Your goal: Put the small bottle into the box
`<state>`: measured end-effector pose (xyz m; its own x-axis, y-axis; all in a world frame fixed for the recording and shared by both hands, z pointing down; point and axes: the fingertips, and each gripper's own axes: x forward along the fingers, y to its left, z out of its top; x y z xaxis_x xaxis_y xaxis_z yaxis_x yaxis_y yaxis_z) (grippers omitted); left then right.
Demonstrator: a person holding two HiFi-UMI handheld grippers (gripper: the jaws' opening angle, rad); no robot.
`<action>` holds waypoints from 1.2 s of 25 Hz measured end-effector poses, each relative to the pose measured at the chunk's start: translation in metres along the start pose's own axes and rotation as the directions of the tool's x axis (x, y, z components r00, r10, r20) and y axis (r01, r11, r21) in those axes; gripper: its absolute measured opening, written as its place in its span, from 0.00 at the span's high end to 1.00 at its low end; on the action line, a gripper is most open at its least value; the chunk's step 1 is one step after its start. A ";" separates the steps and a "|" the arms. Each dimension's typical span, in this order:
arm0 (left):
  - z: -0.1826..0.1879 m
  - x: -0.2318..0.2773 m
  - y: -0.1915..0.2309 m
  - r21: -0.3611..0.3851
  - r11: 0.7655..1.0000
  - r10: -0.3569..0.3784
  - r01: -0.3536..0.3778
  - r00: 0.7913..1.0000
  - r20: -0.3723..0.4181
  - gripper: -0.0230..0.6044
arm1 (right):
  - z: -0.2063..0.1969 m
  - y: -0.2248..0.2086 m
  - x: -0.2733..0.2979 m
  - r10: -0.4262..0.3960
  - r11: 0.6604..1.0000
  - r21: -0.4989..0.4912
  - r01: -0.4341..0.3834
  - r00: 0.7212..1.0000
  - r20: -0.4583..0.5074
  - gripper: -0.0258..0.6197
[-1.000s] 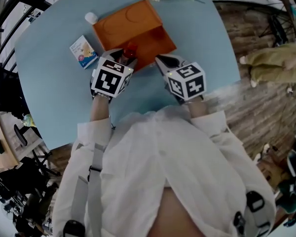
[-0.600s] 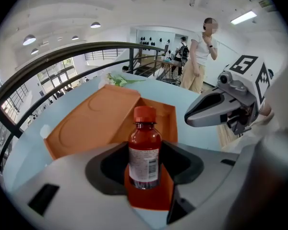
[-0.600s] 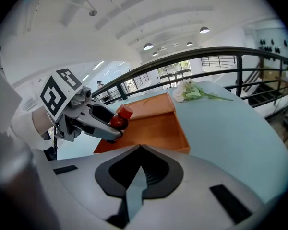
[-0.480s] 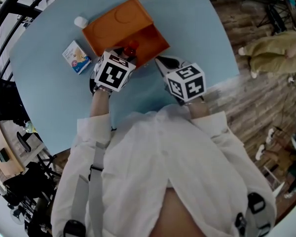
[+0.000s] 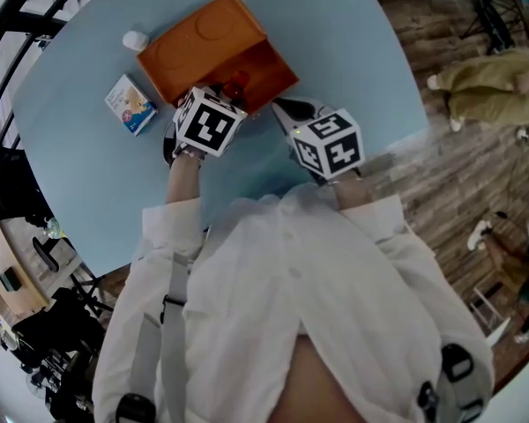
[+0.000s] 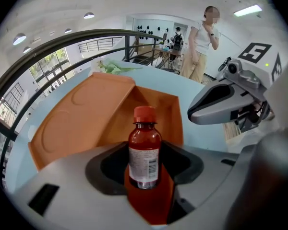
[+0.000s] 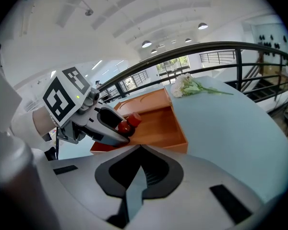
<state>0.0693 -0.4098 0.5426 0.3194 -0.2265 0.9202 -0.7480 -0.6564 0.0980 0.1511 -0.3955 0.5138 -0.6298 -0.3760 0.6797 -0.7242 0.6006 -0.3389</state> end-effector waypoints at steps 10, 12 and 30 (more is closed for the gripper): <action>-0.006 0.016 -0.003 0.027 0.999 -0.015 0.017 0.996 -0.085 0.63 | -0.004 0.002 0.007 0.022 1.000 0.006 -0.022 1.000 -0.017 0.96; -0.001 0.017 0.000 0.041 0.999 -0.004 0.008 0.996 -0.084 0.63 | -0.005 0.000 0.008 0.022 1.000 0.007 -0.022 1.000 -0.018 0.96; -0.002 0.028 -0.007 0.091 0.996 -0.005 0.015 0.995 -0.102 0.63 | -0.011 -0.009 -0.007 0.003 1.000 0.014 -0.003 1.000 -0.013 0.96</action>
<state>0.0819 -0.4103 0.5686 0.2626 -0.1487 0.9534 -0.6873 -0.7223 0.0766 0.1652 -0.3904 0.5192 -0.6283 -0.3647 0.6872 -0.7263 0.5917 -0.3500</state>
